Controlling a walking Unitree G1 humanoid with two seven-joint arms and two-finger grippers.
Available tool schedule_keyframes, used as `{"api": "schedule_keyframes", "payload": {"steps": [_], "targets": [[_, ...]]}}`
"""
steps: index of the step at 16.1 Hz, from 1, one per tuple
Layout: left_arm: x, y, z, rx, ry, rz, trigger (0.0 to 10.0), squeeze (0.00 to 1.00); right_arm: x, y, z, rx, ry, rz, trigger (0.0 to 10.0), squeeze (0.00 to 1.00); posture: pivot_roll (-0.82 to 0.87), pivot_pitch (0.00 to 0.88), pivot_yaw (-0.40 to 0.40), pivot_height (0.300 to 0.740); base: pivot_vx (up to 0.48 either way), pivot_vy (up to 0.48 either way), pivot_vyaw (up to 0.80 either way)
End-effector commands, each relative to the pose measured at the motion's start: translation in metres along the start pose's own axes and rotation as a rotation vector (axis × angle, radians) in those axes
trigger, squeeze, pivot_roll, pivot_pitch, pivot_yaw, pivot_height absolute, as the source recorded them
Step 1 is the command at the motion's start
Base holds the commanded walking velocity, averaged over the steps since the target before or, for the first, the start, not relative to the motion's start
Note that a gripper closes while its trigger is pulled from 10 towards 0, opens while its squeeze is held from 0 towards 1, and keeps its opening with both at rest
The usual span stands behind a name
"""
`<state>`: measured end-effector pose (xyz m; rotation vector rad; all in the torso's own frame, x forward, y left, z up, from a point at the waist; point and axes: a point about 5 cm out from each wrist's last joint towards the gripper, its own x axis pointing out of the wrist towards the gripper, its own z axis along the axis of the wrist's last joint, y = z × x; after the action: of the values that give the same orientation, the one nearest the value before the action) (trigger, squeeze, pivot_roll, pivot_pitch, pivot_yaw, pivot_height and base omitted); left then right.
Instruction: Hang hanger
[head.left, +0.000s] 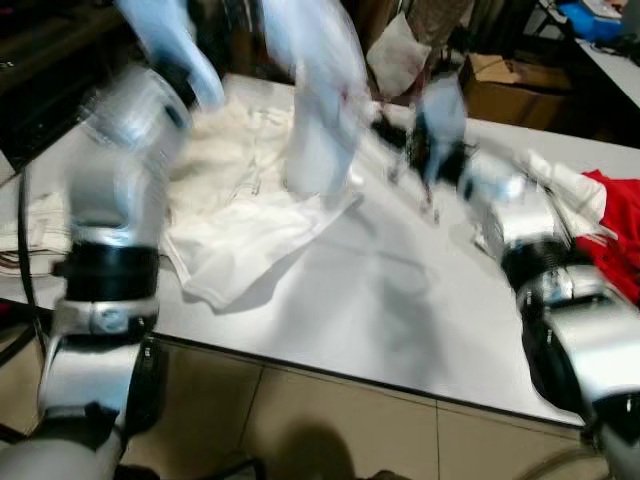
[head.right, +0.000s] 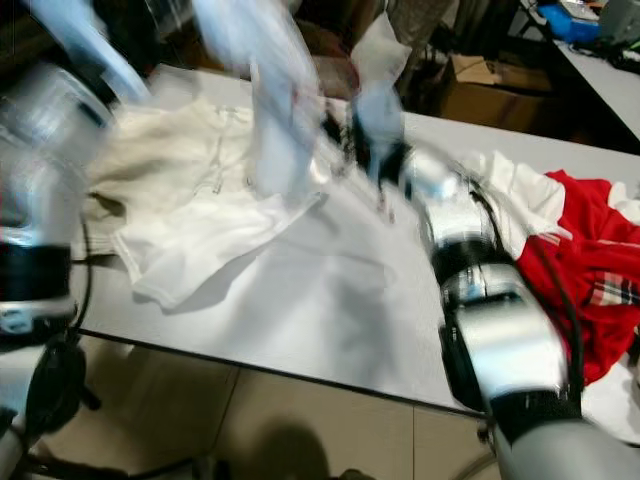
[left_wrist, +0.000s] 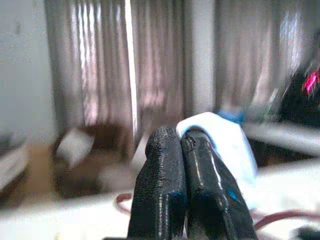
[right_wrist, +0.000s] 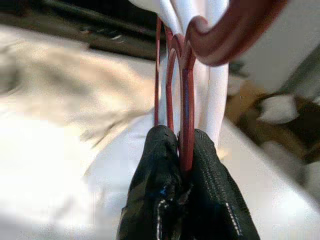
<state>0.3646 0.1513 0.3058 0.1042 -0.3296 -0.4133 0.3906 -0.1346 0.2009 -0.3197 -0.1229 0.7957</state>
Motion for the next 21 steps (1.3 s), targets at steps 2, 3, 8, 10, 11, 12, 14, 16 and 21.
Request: {"api": "schedule_keyframes", "payload": {"steps": [2, 3, 8, 10, 11, 12, 14, 16, 21], "targets": [[0.001, 0.004, -0.014, 0.031, 0.047, 0.046, 10.0, 0.00, -0.009, 0.003, -0.003, -0.009, -0.011, 0.071, 10.0, 0.00, -0.06, 0.000, -0.019, 0.740, 0.000, 0.000, 0.00], [0.000, 0.008, -0.022, 0.047, 0.076, 0.061, 10.0, 0.00, -0.015, 0.013, -0.012, -0.010, 0.006, 0.137, 10.0, 0.00, -0.06, 0.000, -0.016, 0.740, 0.000, 0.000, 0.00], [-0.013, 0.051, -0.061, 0.170, 0.216, 0.214, 10.0, 0.00, -0.048, 0.047, -0.030, -0.017, 0.076, 0.388, 10.0, 0.00, -0.06, 0.000, -0.004, 0.740, 0.000, 0.000, 0.00], [-0.024, 0.060, -0.079, 0.227, 0.307, 0.196, 10.0, 0.00, -0.059, 0.049, -0.027, -0.037, 0.089, 0.426, 10.0, 0.00, -0.06, 0.000, 0.002, 0.740, 0.000, 0.000, 0.00], [-0.034, 0.059, -0.092, 0.258, 0.381, 0.120, 10.0, 0.00, -0.068, 0.048, -0.022, -0.039, 0.092, 0.432, 10.0, 0.00, -0.06, 0.000, 0.006, 0.740, 0.000, 0.000, 0.00], [-0.040, 0.059, -0.099, 0.279, 0.428, 0.077, 10.0, 0.00, -0.073, 0.048, -0.019, -0.037, 0.089, 0.427, 10.0, 0.00, -0.06, 0.000, 0.008, 0.740, 0.000, 0.000, 0.00], [-0.070, 0.062, -0.120, 0.365, 0.596, -0.068, 10.0, 0.00, -0.091, 0.047, -0.001, -0.004, 0.050, 0.379, 10.0, 0.00, -0.07, 0.000, 0.006, 0.740, 0.000, 0.000, 0.00], [-0.088, 0.063, -0.124, 0.327, 0.643, -0.171, 10.0, 1.00, -0.107, 0.053, 0.009, 0.030, 0.036, 0.374, 10.0, 0.00, -0.07, 0.000, 0.002, 0.740, 0.000, 0.000, 0.00], [-0.135, 0.062, -0.102, 0.223, 0.703, -0.484, 10.0, 1.00, -0.133, 0.062, 0.013, 0.076, 0.106, 0.299, 10.0, 0.00, -0.08, 0.000, -0.015, 0.740, 0.000, 0.000, 0.00]]}}
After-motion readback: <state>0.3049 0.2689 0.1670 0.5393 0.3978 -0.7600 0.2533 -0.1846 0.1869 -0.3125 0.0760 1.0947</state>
